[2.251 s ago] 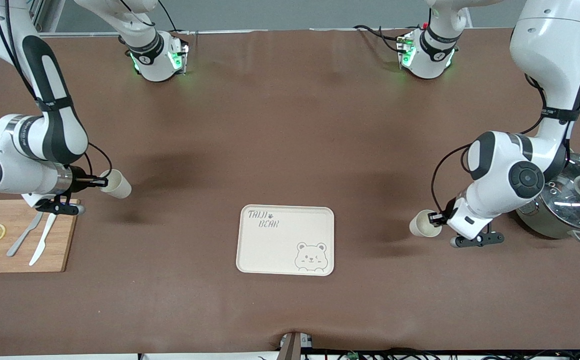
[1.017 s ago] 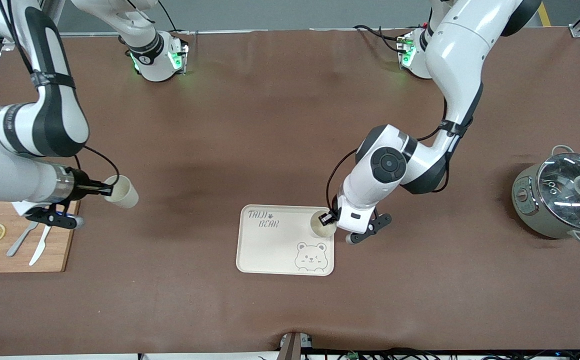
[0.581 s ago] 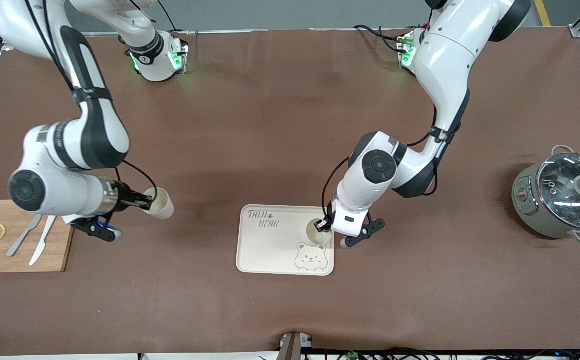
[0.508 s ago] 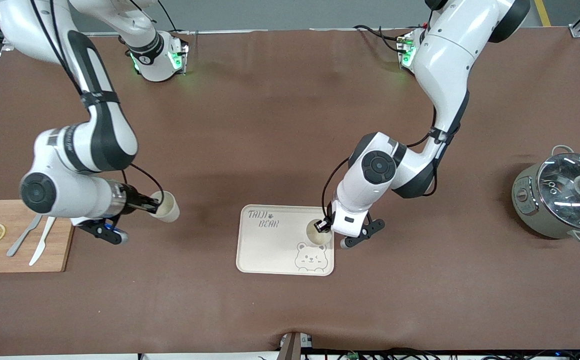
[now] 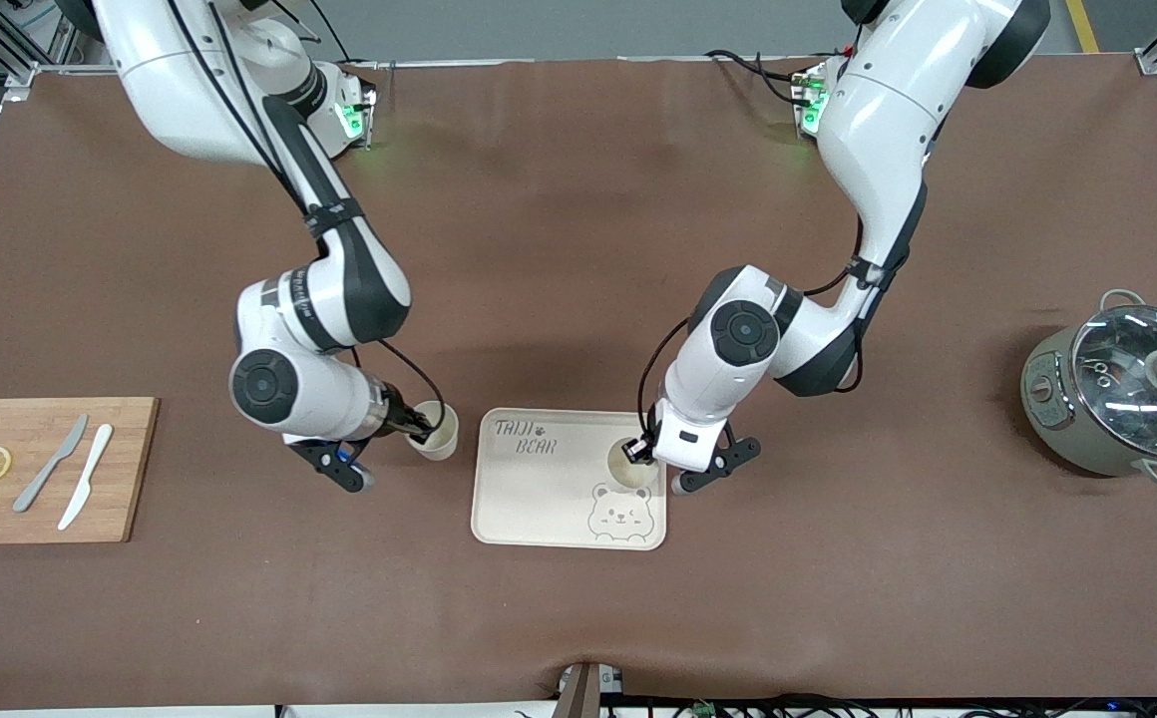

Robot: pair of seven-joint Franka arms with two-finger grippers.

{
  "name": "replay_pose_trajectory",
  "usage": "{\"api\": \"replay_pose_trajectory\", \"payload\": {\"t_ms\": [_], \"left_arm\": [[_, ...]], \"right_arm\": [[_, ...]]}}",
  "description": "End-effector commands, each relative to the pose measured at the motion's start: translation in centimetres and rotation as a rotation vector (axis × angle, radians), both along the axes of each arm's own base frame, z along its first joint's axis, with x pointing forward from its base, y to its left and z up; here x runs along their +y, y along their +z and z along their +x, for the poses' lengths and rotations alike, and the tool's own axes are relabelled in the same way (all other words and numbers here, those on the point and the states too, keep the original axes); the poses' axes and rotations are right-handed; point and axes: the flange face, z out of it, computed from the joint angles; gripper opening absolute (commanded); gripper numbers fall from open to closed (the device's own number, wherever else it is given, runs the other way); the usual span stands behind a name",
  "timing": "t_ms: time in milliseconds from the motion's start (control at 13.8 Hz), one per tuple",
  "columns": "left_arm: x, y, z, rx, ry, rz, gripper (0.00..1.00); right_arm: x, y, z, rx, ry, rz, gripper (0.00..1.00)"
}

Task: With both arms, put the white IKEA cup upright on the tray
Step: 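Carry both cups over the bear tray with the left and right grippers, then lower both cups upright onto the tray with both grippers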

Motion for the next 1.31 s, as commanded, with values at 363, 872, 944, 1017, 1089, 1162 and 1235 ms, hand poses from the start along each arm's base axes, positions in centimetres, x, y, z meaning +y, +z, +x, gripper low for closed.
{"api": "replay_pose_trajectory", "payload": {"t_ms": [363,872,944,1017,1089,1162,1235], "left_arm": [[0.0,-3.2,0.4,-0.059,-0.057,0.087,0.0],[-0.8,-2.4,0.1,-0.06,-0.013,0.069,1.0],[-0.7,-1.6,0.2,-0.071,-0.015,0.066,1.0],[-0.6,-0.6,0.3,-0.08,-0.013,0.064,1.0],[-0.4,0.9,0.6,-0.094,-0.009,0.061,1.0],[0.1,3.1,1.0,-0.118,-0.002,0.051,1.0],[0.4,4.7,0.9,-0.116,0.002,0.059,1.0]], "right_arm": [[5.9,-3.1,0.1,-0.028,-0.126,0.101,0.0],[7.2,-5.9,-1.0,0.007,-0.106,0.08,0.24],[6.9,-6.0,-0.8,0.008,-0.114,0.079,0.82],[7.0,-6.0,-0.9,0.001,-0.102,0.072,1.0],[7.2,-5.4,-0.8,-0.007,-0.094,0.074,1.0],[7.8,-4.6,-0.6,-0.028,-0.077,0.072,1.0],[8.2,-3.5,-0.3,-0.061,-0.045,0.052,1.0]]}}
